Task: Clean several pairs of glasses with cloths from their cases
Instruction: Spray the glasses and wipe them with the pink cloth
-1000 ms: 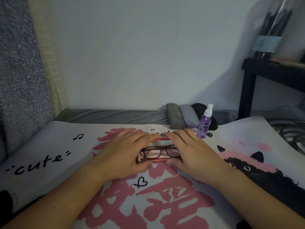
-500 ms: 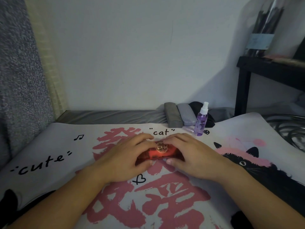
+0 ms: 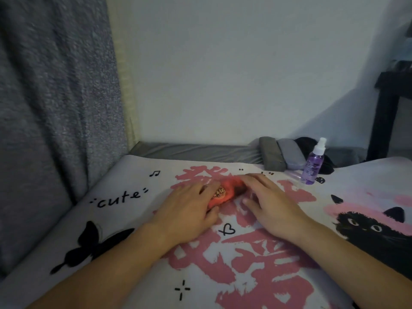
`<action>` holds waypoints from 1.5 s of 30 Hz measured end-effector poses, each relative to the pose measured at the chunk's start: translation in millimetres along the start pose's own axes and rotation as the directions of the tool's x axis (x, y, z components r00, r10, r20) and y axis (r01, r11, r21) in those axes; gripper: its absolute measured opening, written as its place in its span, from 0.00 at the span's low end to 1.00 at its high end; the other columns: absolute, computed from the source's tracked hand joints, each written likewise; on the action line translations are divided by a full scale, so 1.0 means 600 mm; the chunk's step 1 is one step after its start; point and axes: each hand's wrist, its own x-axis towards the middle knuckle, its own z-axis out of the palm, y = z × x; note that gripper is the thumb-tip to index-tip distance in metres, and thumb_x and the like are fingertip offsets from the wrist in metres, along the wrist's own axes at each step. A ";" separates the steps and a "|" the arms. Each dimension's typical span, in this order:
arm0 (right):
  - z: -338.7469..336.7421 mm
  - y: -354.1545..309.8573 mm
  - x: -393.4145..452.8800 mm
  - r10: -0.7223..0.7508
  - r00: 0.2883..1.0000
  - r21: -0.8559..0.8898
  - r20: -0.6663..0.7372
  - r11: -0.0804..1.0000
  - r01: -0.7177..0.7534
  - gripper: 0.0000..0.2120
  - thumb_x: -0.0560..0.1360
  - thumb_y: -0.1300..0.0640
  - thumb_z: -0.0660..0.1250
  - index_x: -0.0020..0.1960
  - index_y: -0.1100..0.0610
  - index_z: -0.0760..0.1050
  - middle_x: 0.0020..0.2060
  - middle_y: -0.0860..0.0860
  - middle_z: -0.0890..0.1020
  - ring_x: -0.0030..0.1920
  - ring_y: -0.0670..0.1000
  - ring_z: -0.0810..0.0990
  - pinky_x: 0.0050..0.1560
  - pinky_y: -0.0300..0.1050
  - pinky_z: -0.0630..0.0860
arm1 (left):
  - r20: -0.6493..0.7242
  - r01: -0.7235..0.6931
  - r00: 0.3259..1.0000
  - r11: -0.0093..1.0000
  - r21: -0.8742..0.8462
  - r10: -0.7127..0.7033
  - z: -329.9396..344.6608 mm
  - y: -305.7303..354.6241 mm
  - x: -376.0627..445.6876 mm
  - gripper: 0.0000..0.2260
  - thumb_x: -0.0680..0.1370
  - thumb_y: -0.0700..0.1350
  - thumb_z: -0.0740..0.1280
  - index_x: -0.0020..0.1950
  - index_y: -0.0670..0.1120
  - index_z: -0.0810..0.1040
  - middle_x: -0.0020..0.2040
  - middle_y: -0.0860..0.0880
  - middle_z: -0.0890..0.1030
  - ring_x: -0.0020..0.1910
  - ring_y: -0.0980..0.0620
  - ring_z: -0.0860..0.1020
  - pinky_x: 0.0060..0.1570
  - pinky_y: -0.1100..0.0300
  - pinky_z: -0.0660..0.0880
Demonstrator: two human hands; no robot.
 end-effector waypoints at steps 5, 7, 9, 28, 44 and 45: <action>0.039 -0.034 0.046 0.158 0.988 0.007 0.002 0.987 -0.158 0.23 0.81 0.57 0.64 0.75 0.53 0.68 0.68 0.52 0.74 0.69 0.55 0.70 0.68 0.48 0.68 | -0.014 0.291 0.957 0.956 0.047 -0.291 -0.014 -0.079 -0.038 0.23 0.83 0.56 0.55 0.78 0.53 0.63 0.62 0.48 0.76 0.59 0.47 0.72 0.60 0.51 0.72; 0.046 -0.041 0.059 0.226 0.974 -0.006 -0.022 0.974 -0.226 0.20 0.80 0.58 0.63 0.72 0.56 0.72 0.63 0.53 0.77 0.66 0.56 0.71 0.64 0.49 0.69 | -0.050 0.333 0.942 0.943 0.018 -0.331 -0.014 -0.095 -0.038 0.21 0.82 0.54 0.56 0.75 0.51 0.68 0.60 0.47 0.76 0.56 0.47 0.71 0.57 0.50 0.73; 0.050 -0.044 0.060 0.228 0.973 -0.028 -0.037 0.973 -0.229 0.18 0.80 0.58 0.62 0.70 0.57 0.74 0.61 0.53 0.77 0.64 0.56 0.71 0.62 0.49 0.70 | -0.065 0.343 0.937 0.939 0.007 -0.342 -0.012 -0.097 -0.031 0.19 0.80 0.54 0.58 0.70 0.51 0.72 0.57 0.48 0.76 0.54 0.48 0.72 0.53 0.51 0.73; 0.049 -0.019 0.040 0.087 0.996 0.028 -0.027 0.996 -0.086 0.13 0.81 0.53 0.65 0.65 0.49 0.78 0.60 0.44 0.75 0.63 0.46 0.68 0.59 0.37 0.63 | 0.115 0.267 0.959 0.962 -0.054 -0.260 -0.016 -0.103 -0.042 0.30 0.82 0.53 0.59 0.82 0.60 0.51 0.69 0.51 0.65 0.66 0.52 0.64 0.67 0.55 0.68; 0.054 -0.009 0.065 0.064 0.998 0.003 -0.022 0.998 -0.064 0.11 0.80 0.53 0.66 0.60 0.47 0.80 0.59 0.43 0.76 0.59 0.45 0.66 0.61 0.41 0.67 | -0.009 0.692 0.722 0.722 0.006 -0.692 0.046 -0.272 0.147 0.24 0.83 0.44 0.56 0.79 0.44 0.59 0.72 0.35 0.67 0.70 0.35 0.65 0.69 0.44 0.64; 0.052 -0.010 0.065 0.065 0.998 0.002 -0.021 0.998 -0.065 0.11 0.80 0.53 0.65 0.61 0.47 0.80 0.59 0.43 0.76 0.59 0.45 0.67 0.61 0.41 0.66 | -0.022 0.692 0.722 0.722 0.013 -0.692 0.048 -0.271 0.147 0.24 0.83 0.45 0.57 0.80 0.43 0.59 0.73 0.35 0.67 0.70 0.35 0.65 0.69 0.44 0.64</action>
